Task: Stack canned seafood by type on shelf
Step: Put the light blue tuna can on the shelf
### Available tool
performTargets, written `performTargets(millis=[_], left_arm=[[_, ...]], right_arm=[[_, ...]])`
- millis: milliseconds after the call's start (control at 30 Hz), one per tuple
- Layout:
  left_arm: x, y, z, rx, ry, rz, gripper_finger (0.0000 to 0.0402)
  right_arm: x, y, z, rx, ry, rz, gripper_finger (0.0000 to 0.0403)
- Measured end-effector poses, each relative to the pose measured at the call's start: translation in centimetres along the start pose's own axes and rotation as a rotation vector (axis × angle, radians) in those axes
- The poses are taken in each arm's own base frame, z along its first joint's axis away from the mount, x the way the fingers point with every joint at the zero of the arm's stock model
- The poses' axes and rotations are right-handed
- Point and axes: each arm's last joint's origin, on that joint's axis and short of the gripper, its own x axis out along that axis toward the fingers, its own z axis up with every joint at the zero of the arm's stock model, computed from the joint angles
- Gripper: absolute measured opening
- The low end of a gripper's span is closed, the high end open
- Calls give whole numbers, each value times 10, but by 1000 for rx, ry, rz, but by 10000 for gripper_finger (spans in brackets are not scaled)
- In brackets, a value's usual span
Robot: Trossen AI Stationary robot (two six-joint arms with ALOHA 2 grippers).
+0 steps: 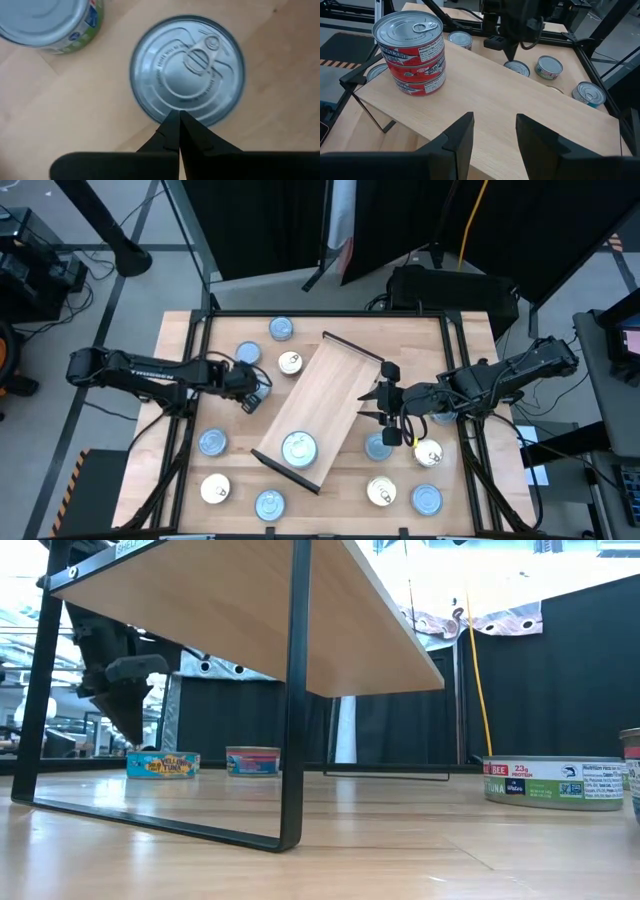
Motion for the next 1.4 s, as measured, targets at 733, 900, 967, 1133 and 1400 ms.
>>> performTargets(millis=[733, 900, 967, 1133, 1400], left_arm=[[9, -9, -12, 13, -42, 68, 0], [14, -13, -14, 10, -32, 88, 0], [14, -14, -14, 14, -33, 92, 0], [12, -16, -15, 30, -44, 98, 0], [3, -24, -14, 35, -58, 84, 0]], right_arm=[[0, 0, 0, 2, 0, 0, 139], [0, 0, 0, 1, 0, 0, 139], [0, 0, 0, 1, -1, 0, 139], [0, 0, 0, 1, 0, 0, 139], [0, 0, -1, -2, 7, 0, 139]])
